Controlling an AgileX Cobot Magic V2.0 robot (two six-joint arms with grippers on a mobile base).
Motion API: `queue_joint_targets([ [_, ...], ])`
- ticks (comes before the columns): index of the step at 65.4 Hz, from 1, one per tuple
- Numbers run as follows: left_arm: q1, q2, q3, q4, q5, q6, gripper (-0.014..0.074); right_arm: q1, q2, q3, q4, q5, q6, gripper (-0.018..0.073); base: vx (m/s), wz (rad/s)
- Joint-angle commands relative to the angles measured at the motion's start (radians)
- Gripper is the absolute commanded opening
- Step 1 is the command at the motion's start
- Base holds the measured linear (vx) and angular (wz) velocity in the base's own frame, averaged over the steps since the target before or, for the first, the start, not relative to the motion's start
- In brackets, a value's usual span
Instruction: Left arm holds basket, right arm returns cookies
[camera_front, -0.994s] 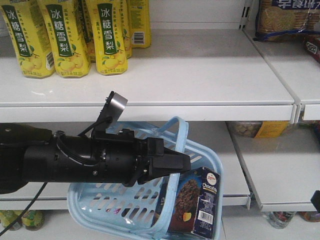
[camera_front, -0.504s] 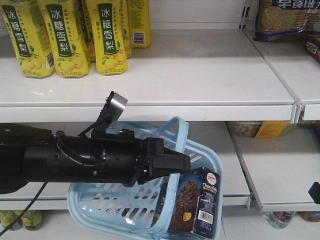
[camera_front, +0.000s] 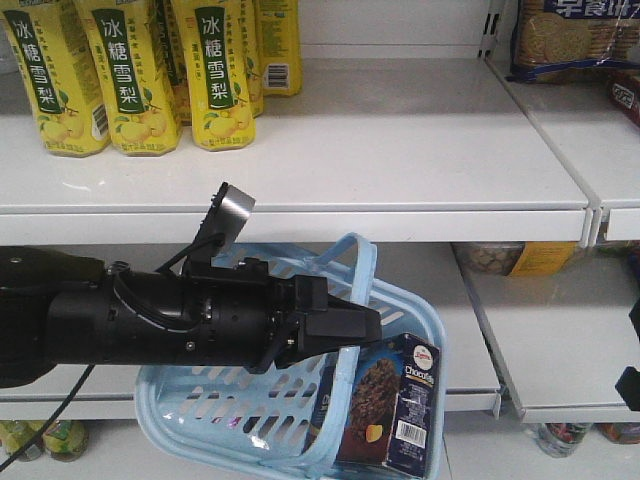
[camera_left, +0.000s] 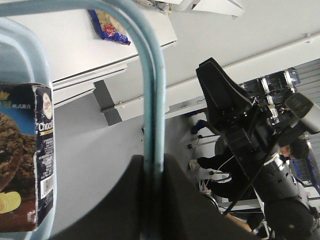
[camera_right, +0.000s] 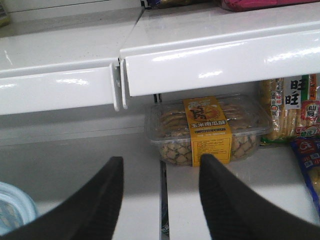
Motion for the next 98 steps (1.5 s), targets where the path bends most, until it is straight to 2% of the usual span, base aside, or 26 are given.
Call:
queue_joint_targets([
  [1,0.002,-0.042,-0.038,-0.113,0.022,0.021,-0.0003,-0.008,0.007,-0.036,0.006,-0.085,0.007,0.0459,0.00,0.00],
  [8,0.002,-0.042,-0.038,-0.113,0.022,0.021,-0.0003,-0.008,0.005,-0.036,0.017,-0.090,0.044,0.0523,0.00,0.00],
  [14,0.002,-0.042,-0.038,-0.113,0.022,0.021,-0.0003,-0.008,0.005,-0.038,0.017,-0.069,0.099,0.0532,0.00,0.00],
  [21,0.002,-0.042,-0.038,-0.113,0.022,0.021,-0.0003,-0.003,0.006,-0.067,0.017,0.029,0.184,0.0532,0.00,0.00],
  [25,0.002,-0.042,-0.038,-0.113,0.022,0.021,-0.0003,0.013,0.016,-0.100,0.016,0.107,0.194,0.0532,0.00,0.00],
  [35,0.002,-0.042,-0.038,-0.113,0.022,0.021,-0.0003,0.138,0.083,-0.210,0.032,0.265,0.187,0.0532,0.00,0.00],
  [47,0.002,-0.042,-0.038,-0.113,0.022,0.021,-0.0003,0.323,0.217,-0.326,0.150,0.418,0.162,0.0532,0.00,0.00],
  [53,0.002,-0.042,-0.038,-0.113,0.022,0.021,-0.0003,0.400,0.288,-0.360,0.238,0.457,0.137,0.0532,0.00,0.00],
  [61,0.002,-0.042,-0.038,-0.113,0.022,0.021,-0.0003,0.471,0.363,-0.365,0.408,0.440,0.073,0.0532,0.00,0.00],
  [68,0.002,-0.042,-0.038,-0.113,0.022,0.021,-0.0003,0.480,0.413,-0.365,0.526,0.440,-0.011,0.0532,0.00,0.00],
  [78,0.002,-0.042,-0.038,-0.113,0.022,0.021,-0.0003,0.480,0.467,-0.365,0.621,0.447,-0.113,0.0532,0.00,0.00],
  [98,0.002,-0.042,-0.038,-0.113,0.022,0.021,-0.0003,0.480,0.549,-0.365,0.651,0.420,-0.139,0.0532,0.00,0.00],
])
